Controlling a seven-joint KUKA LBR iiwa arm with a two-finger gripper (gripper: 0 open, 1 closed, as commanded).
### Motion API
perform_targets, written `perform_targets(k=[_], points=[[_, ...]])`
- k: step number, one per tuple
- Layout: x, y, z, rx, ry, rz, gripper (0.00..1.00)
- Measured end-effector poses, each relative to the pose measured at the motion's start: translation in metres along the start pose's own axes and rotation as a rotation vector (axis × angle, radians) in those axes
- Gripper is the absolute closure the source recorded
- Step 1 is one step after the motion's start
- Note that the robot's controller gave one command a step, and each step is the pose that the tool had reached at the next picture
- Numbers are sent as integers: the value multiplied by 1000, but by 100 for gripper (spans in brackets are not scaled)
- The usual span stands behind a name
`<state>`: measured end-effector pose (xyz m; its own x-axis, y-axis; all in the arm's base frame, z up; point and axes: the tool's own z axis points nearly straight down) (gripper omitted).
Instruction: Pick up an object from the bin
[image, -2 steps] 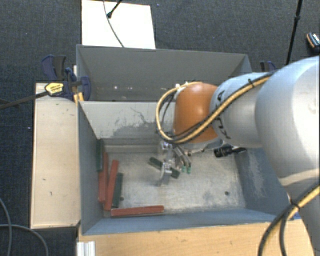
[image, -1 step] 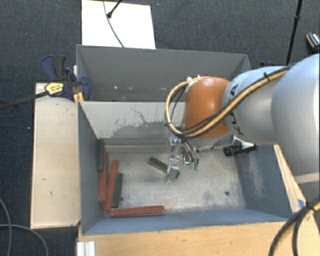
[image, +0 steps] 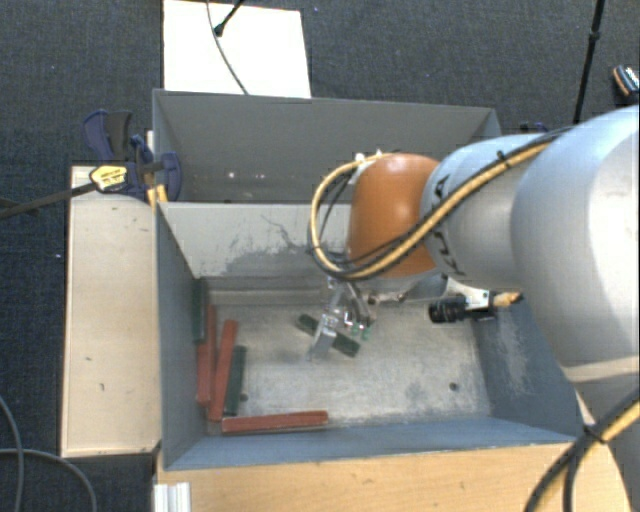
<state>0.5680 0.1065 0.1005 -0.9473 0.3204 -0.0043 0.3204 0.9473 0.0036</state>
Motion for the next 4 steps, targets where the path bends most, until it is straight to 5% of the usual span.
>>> perform_targets(k=[2, 3, 4], points=[[0, -14, 31, 3, 5, 35, 0], [0, -14, 31, 2, 5, 36, 100], [0, -13, 30, 1, 3, 37, 100]])
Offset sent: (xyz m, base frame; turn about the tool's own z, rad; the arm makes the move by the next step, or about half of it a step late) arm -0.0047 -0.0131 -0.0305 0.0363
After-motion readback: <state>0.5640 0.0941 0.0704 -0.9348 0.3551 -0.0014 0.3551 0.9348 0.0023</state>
